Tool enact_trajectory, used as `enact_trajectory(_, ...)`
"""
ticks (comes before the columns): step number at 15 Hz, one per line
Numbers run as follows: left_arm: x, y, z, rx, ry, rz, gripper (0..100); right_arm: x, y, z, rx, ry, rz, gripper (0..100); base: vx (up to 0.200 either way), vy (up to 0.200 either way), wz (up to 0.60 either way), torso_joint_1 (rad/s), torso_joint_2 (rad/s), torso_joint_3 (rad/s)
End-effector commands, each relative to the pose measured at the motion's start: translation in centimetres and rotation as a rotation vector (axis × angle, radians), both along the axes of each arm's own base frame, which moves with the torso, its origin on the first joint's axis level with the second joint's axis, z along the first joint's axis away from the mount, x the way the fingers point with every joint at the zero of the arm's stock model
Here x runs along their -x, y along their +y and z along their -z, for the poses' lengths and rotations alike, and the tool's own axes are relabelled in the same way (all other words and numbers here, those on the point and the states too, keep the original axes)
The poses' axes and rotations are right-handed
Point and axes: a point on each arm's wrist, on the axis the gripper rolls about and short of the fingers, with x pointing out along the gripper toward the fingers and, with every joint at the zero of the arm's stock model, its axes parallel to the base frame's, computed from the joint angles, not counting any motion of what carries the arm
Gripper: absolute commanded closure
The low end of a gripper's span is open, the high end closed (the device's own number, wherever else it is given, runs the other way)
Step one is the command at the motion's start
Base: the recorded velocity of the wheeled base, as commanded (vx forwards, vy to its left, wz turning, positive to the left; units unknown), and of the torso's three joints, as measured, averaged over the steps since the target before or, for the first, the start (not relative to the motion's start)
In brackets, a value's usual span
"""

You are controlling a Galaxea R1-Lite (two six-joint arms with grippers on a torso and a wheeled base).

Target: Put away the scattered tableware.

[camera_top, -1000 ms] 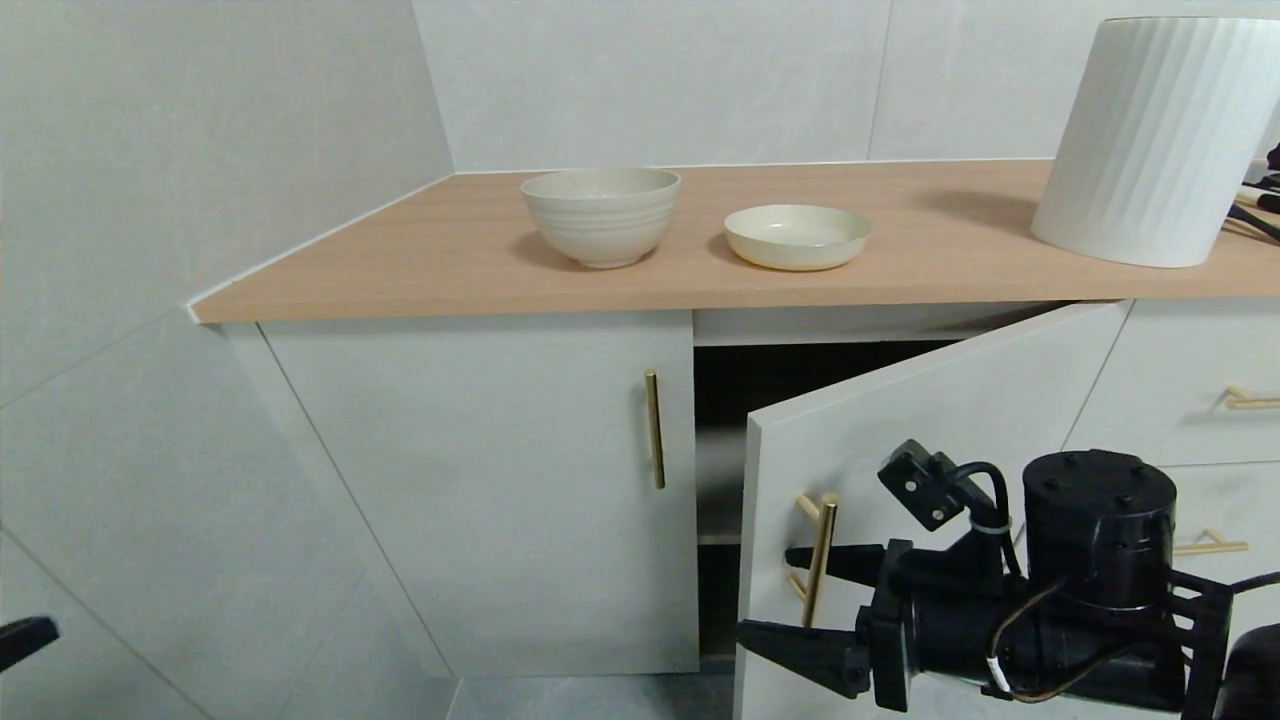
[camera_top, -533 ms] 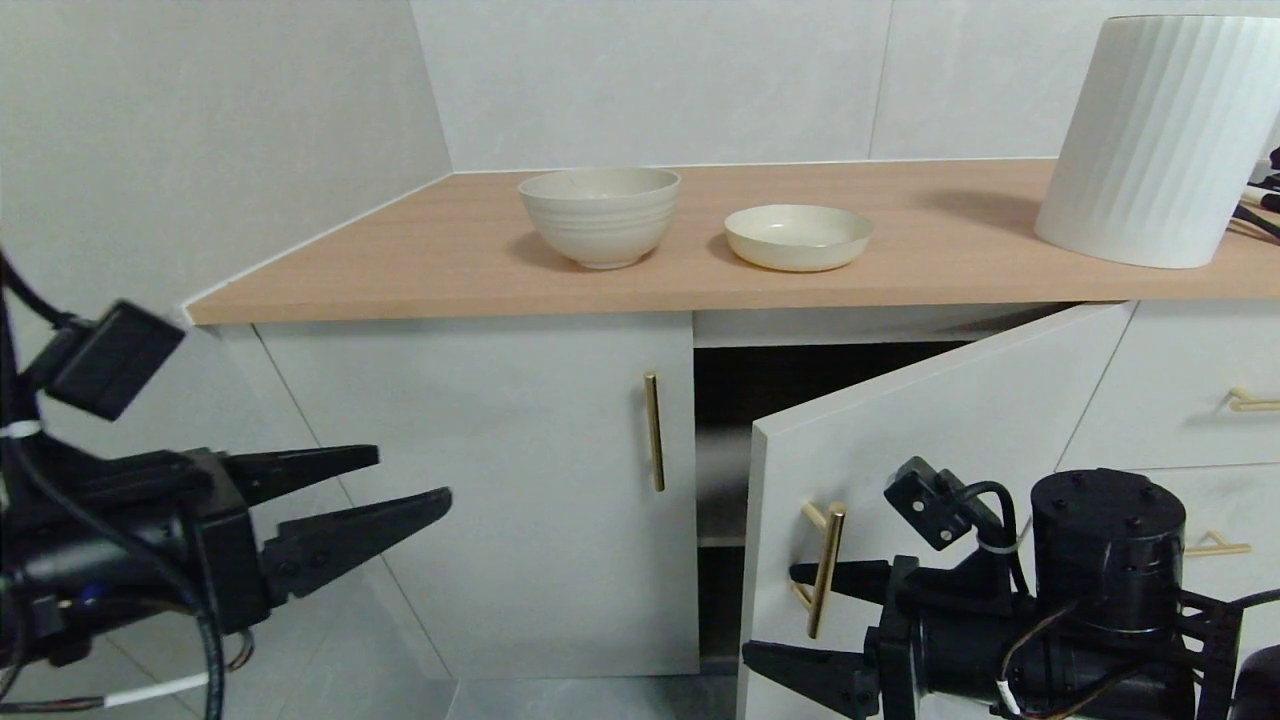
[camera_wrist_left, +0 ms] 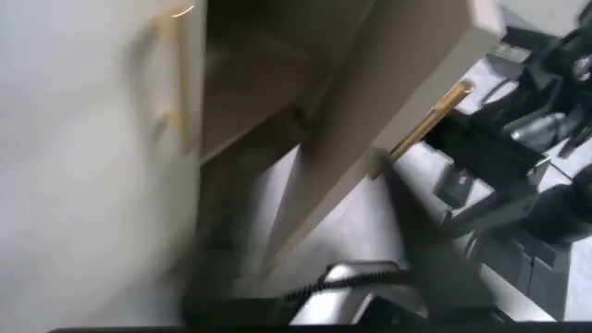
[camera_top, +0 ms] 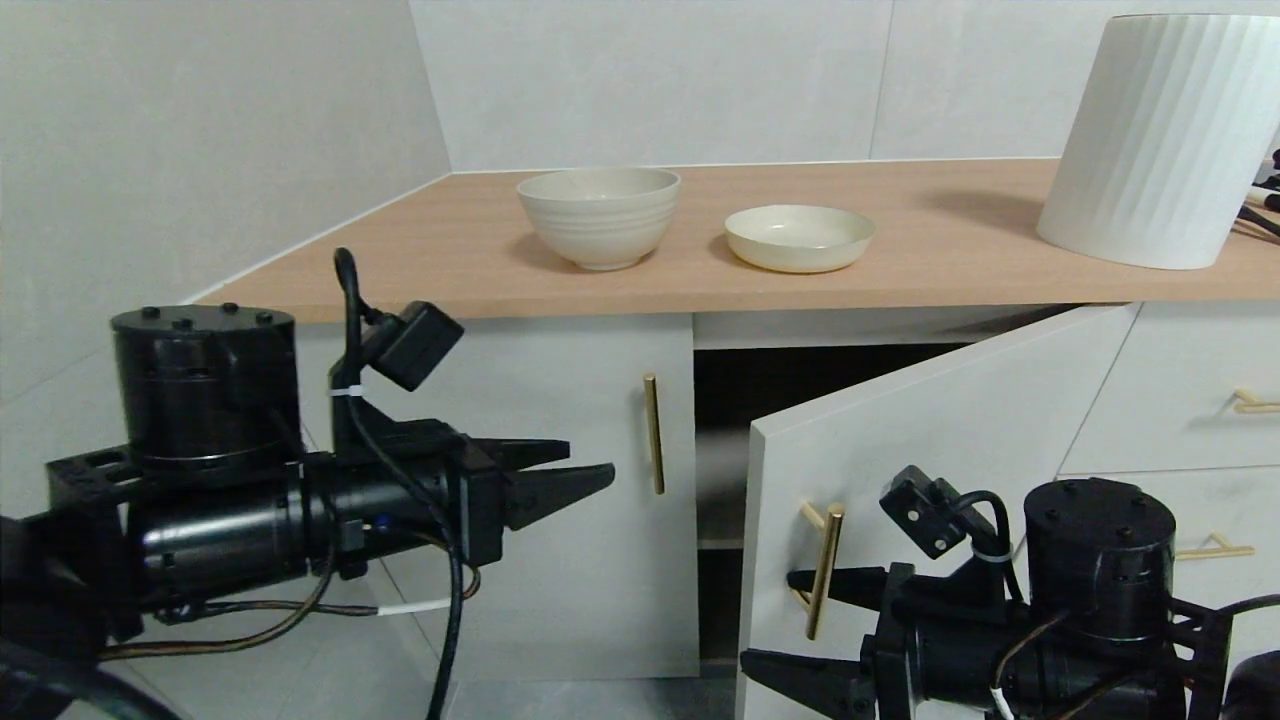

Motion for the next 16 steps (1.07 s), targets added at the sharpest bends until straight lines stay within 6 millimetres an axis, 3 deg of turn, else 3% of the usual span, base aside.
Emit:
enact_trajectory(1, -1.4, -3.2, 2.2, -0.019, 0.033, 0.082, 100, -0.1, -0.1, 0.0, -0.007, -0.011, 0.010, 0, 0.000, 0.000, 0.00, 0.000, 0.00, 0.000)
enact_trajectory(6, -3.7, -7.7, 3.4, -0.020, 0.039, 0.154, 100, -0.3, -0.5, 0.1, -0.014, -0.022, 0.028, 0, 0.000, 0.000, 0.00, 0.000, 0.00, 0.000)
enact_trajectory(11, -4.8, -11.9, 6.5, 0.009, 0.020, 0.170, 100, -0.6, -0.7, 0.0, -0.016, -0.024, 0.038, 0, 0.000, 0.000, 0.00, 0.000, 0.00, 0.000)
enact_trajectory(16, -4.9, -12.3, 6.4, 0.055, -0.001, 0.168, 100, -1.1, -0.9, -0.1, -0.019, -0.028, 0.058, 0, 0.000, 0.000, 0.00, 0.000, 0.00, 0.000)
